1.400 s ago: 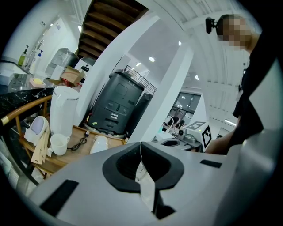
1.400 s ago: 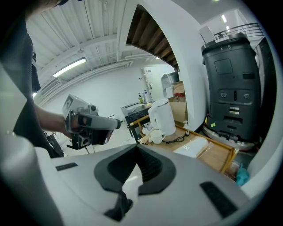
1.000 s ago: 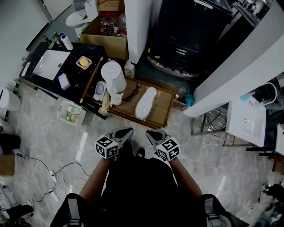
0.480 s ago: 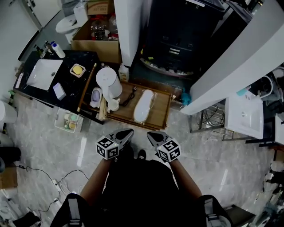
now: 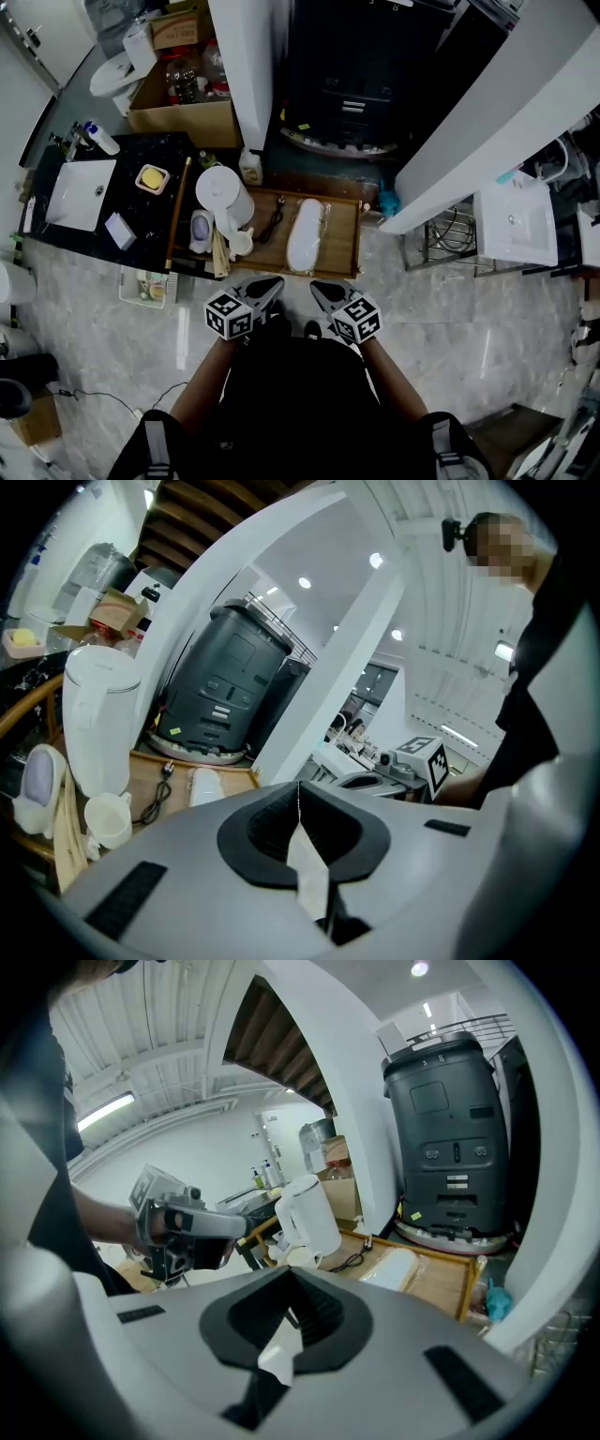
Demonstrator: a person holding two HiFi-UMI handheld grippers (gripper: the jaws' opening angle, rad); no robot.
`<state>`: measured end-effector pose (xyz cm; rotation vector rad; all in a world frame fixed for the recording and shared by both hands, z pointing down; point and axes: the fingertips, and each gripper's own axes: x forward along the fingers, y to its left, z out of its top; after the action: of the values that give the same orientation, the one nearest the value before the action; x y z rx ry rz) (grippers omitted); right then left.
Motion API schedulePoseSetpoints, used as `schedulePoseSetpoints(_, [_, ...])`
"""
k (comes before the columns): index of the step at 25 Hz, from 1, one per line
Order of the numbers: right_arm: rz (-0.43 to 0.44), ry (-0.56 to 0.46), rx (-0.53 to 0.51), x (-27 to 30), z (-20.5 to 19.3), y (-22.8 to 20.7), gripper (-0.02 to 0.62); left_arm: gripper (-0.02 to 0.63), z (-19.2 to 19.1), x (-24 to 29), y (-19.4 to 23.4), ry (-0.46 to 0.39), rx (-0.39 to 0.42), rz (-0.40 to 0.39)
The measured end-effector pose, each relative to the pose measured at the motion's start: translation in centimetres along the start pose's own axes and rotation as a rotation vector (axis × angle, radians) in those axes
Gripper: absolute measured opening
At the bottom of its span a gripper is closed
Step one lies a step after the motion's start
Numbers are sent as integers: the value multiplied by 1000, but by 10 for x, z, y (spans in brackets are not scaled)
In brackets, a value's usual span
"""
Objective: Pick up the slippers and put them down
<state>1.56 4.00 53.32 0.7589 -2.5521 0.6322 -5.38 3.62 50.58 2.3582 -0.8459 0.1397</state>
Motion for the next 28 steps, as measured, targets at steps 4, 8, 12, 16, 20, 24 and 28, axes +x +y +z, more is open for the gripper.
schedulePoseSetpoints(4, [-45,-8,44,14,4,-1,8,15,7,1,14,44,17,-58])
schedulePoseSetpoints(8, [-80,-3,66,25,4,0,8,15,7,1,26,89,28,-106])
schedulePoseSetpoints(12, [-115,-8,86,29,4,0,8,15,1,0,33,135,29,-144])
schedulePoseSetpoints(16, [-118,-5,121,32,-1,-1,8,15,0,0,41,144,14,-147])
schedulePoseSetpoints(20, [-112,30,142,38,-16,-3,8,15,-8,0,51,144,-28,-132])
schedulePoseSetpoints(24, [-94,69,152,43,-29,-16,8,15,-13,12,56,152,-53,-124])
schedulePoseSetpoints(28, [-85,68,161,51,-33,-31,8,15,-19,29,64,170,-61,-122])
